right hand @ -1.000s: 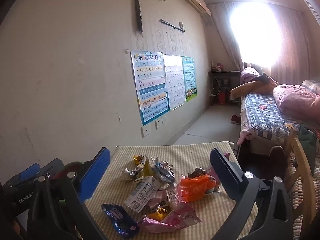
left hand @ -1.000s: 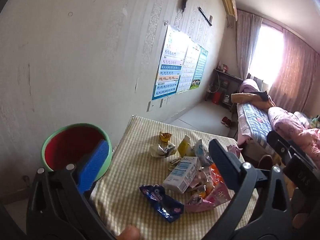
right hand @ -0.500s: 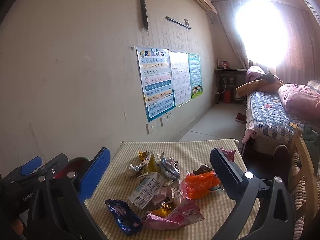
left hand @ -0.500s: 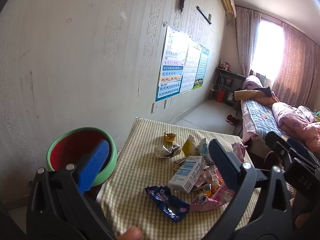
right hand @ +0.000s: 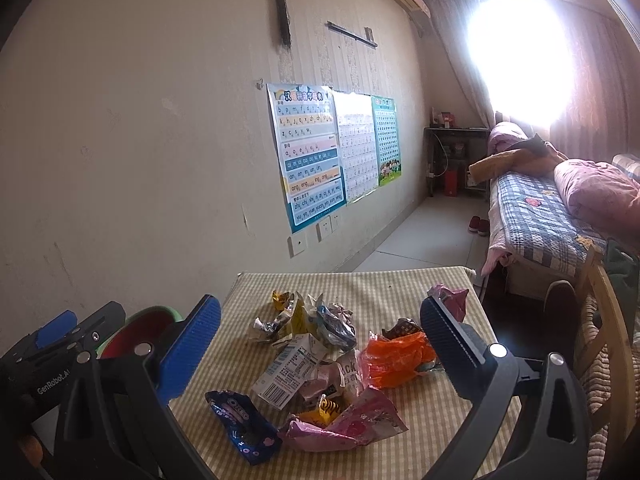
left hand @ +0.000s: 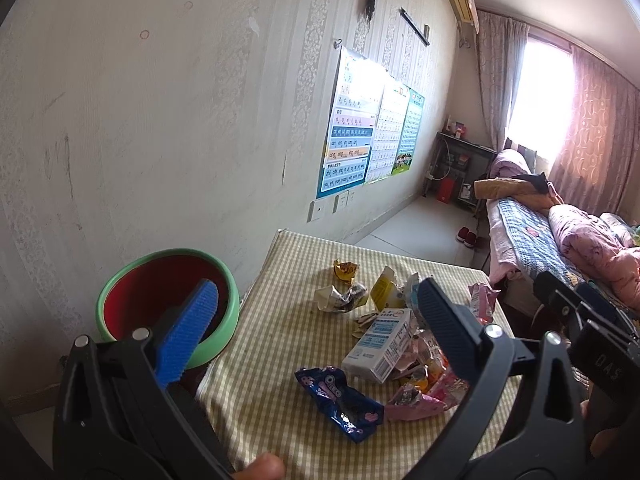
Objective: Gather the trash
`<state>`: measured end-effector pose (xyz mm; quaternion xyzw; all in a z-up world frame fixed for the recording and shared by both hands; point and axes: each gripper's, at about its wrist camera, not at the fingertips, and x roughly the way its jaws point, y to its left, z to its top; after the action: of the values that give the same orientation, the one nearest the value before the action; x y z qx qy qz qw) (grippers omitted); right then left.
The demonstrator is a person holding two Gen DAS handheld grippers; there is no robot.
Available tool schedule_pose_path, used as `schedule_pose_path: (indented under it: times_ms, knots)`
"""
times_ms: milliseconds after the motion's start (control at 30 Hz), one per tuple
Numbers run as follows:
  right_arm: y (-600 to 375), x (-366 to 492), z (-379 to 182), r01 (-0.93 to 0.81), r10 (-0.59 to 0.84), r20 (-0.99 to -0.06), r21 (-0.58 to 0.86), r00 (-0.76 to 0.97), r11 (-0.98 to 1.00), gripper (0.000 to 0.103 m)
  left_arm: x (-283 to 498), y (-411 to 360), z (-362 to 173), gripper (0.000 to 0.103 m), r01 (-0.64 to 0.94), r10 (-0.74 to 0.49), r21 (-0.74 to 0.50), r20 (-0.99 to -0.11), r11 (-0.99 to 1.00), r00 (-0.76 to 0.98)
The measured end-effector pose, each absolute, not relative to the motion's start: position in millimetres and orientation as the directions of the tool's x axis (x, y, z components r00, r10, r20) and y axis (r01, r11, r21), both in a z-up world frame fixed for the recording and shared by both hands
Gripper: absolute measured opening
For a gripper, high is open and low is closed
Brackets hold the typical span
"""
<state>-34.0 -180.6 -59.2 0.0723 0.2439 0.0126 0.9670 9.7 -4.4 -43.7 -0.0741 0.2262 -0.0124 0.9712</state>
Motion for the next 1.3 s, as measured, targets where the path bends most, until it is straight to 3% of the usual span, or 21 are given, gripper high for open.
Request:
schedule_pose_path:
  times_ms: [933, 1167, 1300]
  knots:
    - [-185, -32, -67, 0.044, 0.033, -0.501, 0.140, 0.865, 0.989, 0.096, 10, -8, -56, 0.098, -0.012, -0.057, -0.140, -0.484, 0.990, 0.873]
    - [-185, -34, -71, 0.074, -0.038, -0.465, 0.061, 0.884, 0.995, 0.096, 9, -13, -59, 0.098, -0.006, -0.043, -0.099, -0.477, 0.995, 0.878]
    - [-190, -22, -91, 0.074, -0.032, -0.534, 0.057, 0.845, 0.996, 0.096, 20, -19, -79, 0.098, -0.001, -0.035, -0.067, -0.533, 0.998, 0.846]
